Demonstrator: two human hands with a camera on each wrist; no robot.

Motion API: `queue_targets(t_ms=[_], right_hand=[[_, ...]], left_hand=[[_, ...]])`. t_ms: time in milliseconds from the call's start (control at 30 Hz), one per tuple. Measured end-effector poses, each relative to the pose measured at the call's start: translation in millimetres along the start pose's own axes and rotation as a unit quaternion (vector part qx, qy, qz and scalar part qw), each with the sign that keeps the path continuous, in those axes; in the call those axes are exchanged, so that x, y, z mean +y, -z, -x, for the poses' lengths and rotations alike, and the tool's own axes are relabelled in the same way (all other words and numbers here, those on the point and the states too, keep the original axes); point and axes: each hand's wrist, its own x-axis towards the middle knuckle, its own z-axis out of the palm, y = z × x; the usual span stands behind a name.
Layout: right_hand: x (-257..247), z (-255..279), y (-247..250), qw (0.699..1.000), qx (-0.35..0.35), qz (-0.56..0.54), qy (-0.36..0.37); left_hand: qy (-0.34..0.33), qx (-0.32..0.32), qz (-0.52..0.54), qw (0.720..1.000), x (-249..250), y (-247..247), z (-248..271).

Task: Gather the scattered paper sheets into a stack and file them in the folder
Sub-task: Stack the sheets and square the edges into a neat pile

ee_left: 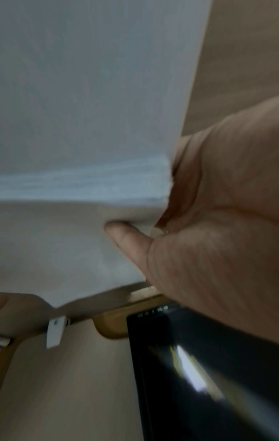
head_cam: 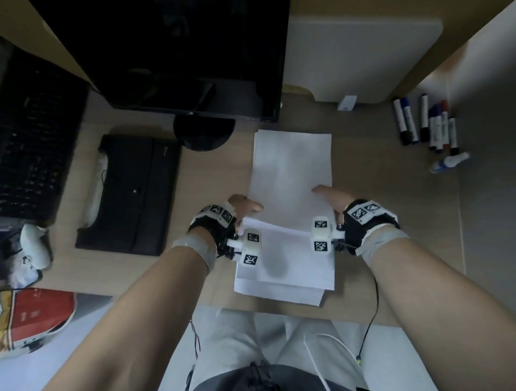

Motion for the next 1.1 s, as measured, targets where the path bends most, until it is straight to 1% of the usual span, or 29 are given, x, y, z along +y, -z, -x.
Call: queue_targets(t_ms=[67, 100, 133, 200, 267, 333, 400, 500, 533, 600, 633, 667, 733, 800, 867, 900, 1000, 1033, 1100], right_hand=[[28, -12, -5, 0.998, -0.028, 0.0, -0.059], [37, -6, -7, 0.996, -0.045, 0.004, -0.071], [42, 3, -10, 0.995, -0.06, 0.017, -0.071], [57, 10, -9, 0.994, -0.064, 0.033, -0.077], [68, 15, -10, 0.989, -0.1, 0.053, -0.091], [82, 14, -12, 0.983, -0.123, 0.097, -0.099], [94, 18, -12, 0.977, -0.115, 0.15, -0.097], [112, 30, -16, 0.966, -0.131, 0.191, -0.112], [118, 33, -18, 0.965, -0.127, 0.204, -0.107], [135, 21, -24, 0.964, -0.117, 0.216, -0.102], [144, 15, -29, 0.963, -0.116, 0.221, -0.096], [150, 14, -36, 0.963, -0.112, 0.224, -0.096], [149, 30, -54, 0.972, -0.103, 0.192, -0.086], [146, 53, -75, 0.986, -0.088, 0.126, -0.063], [144, 59, -91, 0.996, -0.06, 0.062, -0.036], [140, 64, -98, 0.997, -0.044, 0.057, -0.024], [129, 66, -106, 0.997, 0.036, 0.063, 0.029], [124, 73, -105, 0.996, 0.048, 0.071, 0.036], [119, 85, -97, 0.993, 0.074, 0.09, 0.032]], left_hand=[[0.015, 0.025, 0.025, 0.999, -19, -9, -6], [0.02, 0.033, 0.045, 0.998, -28, -14, -7], [0.025, 0.041, 0.061, 0.997, -36, -18, -9], [0.038, 0.039, 0.081, 0.995, -51, -25, -6], [0.045, 0.044, 0.09, 0.994, -63, -31, 1], [0.048, 0.045, 0.073, 0.995, -75, -36, 9], [0.059, 0.043, 0.041, 0.997, -86, -39, 19], [0.085, 0.005, 0.005, 0.996, -101, -39, 34], [0.091, 0.01, -0.021, 0.996, -106, -39, 33], [0.075, 0.039, -0.063, 0.994, -120, -39, 28], [0.068, 0.05, -0.064, 0.994, -126, -38, 27], [0.06, 0.048, -0.066, 0.995, -136, -34, 25], [0.037, 0.022, -0.086, 0.995, -154, -24, 27], [0.011, 0.022, -0.097, 0.995, -172, -14, 30], [-0.017, 0.054, -0.071, 0.996, -181, -5, 31], [-0.037, 0.068, -0.064, 0.995, -181, -2, 33], [-0.089, 0.093, -0.055, 0.99, -174, 2, 39], [-0.093, 0.092, -0.047, 0.99, -171, 2, 41], [-0.084, 0.067, -0.054, 0.993, -164, -5, 46]])
